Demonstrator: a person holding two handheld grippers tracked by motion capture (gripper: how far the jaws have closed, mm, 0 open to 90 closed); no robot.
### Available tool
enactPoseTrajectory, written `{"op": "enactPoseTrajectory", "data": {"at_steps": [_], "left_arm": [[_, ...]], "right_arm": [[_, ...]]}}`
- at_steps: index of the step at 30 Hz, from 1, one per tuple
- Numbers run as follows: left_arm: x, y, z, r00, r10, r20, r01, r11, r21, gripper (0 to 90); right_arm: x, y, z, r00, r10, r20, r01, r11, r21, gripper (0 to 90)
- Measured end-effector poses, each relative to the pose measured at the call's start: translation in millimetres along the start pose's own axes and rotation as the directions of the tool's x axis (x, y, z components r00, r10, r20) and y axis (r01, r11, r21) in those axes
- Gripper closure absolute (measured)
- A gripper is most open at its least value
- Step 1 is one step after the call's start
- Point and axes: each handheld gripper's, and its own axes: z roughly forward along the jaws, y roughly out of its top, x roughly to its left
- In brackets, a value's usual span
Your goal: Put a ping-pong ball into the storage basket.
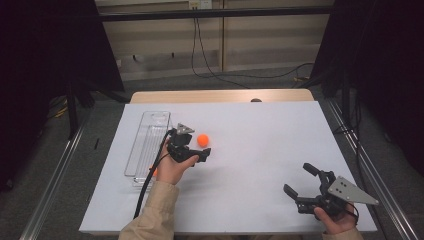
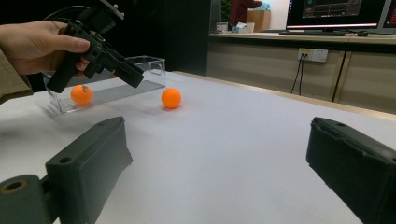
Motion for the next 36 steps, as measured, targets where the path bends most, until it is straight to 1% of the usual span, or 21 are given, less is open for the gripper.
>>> {"op": "enactPoseTrajectory", "data": {"at_steps": [2,4,5,9,10,11,12,14,17,19,21,22,23,24,25,31,33,35,36], "left_arm": [[0.1,0.2,1.1,1.0000,0.008,0.003,-0.008,0.9999,0.010,10.4],[-1.2,0.2,2.9,1.0000,0.003,0.002,-0.003,1.0000,0.008,10.4],[-0.8,0.4,3.1,1.0000,0.009,0.000,-0.009,0.9999,0.014,10.4],[-2.1,0.3,6.4,0.9999,0.003,-0.013,-0.003,0.9999,0.011,10.4],[-1.5,0.4,6.6,0.9998,0.013,-0.013,-0.013,0.9998,0.017,10.4],[-1.4,0.4,7.2,0.9999,0.012,-0.011,-0.012,0.9998,0.017,10.4],[-2.2,0.2,8.6,0.9999,0.000,-0.012,0.000,1.0000,0.008,10.4],[-0.8,0.4,9.2,0.9999,0.010,-0.014,-0.010,0.9997,0.021,10.4],[-1.3,0.3,12.2,0.9998,-0.005,-0.018,0.006,0.9999,0.012,10.4],[-0.4,0.4,12.6,0.9998,0.008,-0.018,-0.008,0.9996,0.027,10.4],[-0.4,0.4,13.8,0.9998,0.009,-0.018,-0.008,0.9996,0.028,10.5],[-0.3,0.5,14.3,0.9998,0.007,-0.020,-0.006,0.9996,0.029,10.5],[-0.9,0.3,15.5,0.9998,-0.008,-0.020,0.008,0.9998,0.018,10.5],[-0.4,0.5,15.8,0.9998,-0.007,-0.019,0.007,0.9998,0.020,10.5],[0.6,0.8,15.5,0.9997,0.002,-0.023,-0.002,0.9996,0.029,10.5],[2.1,0.5,18.6,0.9995,-0.010,-0.028,0.010,0.9996,0.027,10.5],[3.2,0.3,19.4,0.9993,0.003,-0.037,-0.002,0.9994,0.036,10.6],[3.8,0.1,20.4,0.9993,-0.009,-0.036,0.010,0.9994,0.034,10.5],[4.1,0.1,20.7,0.9992,-0.007,-0.039,0.008,0.9995,0.031,10.5]], "right_arm": [[0.0,0.0,0.0,1.0000,-0.001,-0.001,0.001,1.000,0.000,4.8],[0.0,0.0,0.0,1.0000,0.000,-0.001,0.000,1.000,0.000,4.8],[-0.1,0.0,0.0,1.0000,0.000,0.000,0.000,1.000,0.000,4.8],[0.1,0.0,0.1,1.0000,-0.001,-0.001,0.001,1.000,0.000,4.8],[0.1,0.0,0.1,1.0000,-0.001,-0.002,0.001,1.000,0.000,4.8],[0.1,0.0,0.0,1.0000,0.000,-0.001,0.000,1.000,0.000,4.8],[0.2,0.1,0.0,1.0000,0.003,0.000,-0.003,1.000,-0.001,4.8],[0.1,0.1,0.0,1.0000,0.002,0.000,-0.002,1.000,-0.002,4.8],[0.1,0.1,0.2,1.0000,0.002,0.000,-0.002,1.000,-0.001,4.8],[0.0,0.0,0.2,1.0000,0.000,0.000,0.000,1.000,0.000,4.8],[0.0,0.0,0.1,1.0000,0.000,-0.001,0.000,1.000,0.000,4.8],[0.1,0.1,0.1,1.0000,0.002,0.000,-0.002,1.000,-0.001,4.8],[0.1,0.1,0.1,1.0000,0.003,-0.002,-0.003,1.000,-0.002,4.8],[0.1,0.1,0.1,1.0000,0.002,-0.002,-0.002,1.000,-0.002,4.8],[0.1,0.1,0.2,1.0000,0.002,-0.001,-0.002,1.000,-0.002,4.8],[0.0,0.1,0.1,1.0000,0.001,-0.002,-0.001,1.000,-0.001,4.8],[0.2,0.1,0.1,1.0000,0.001,-0.002,-0.001,1.000,-0.002,4.8],[0.2,0.2,0.0,1.0000,0.001,-0.003,-0.001,1.000,-0.003,4.8],[0.2,0.2,0.0,1.0000,0.001,-0.002,-0.001,1.000,-0.003,4.8]]}}
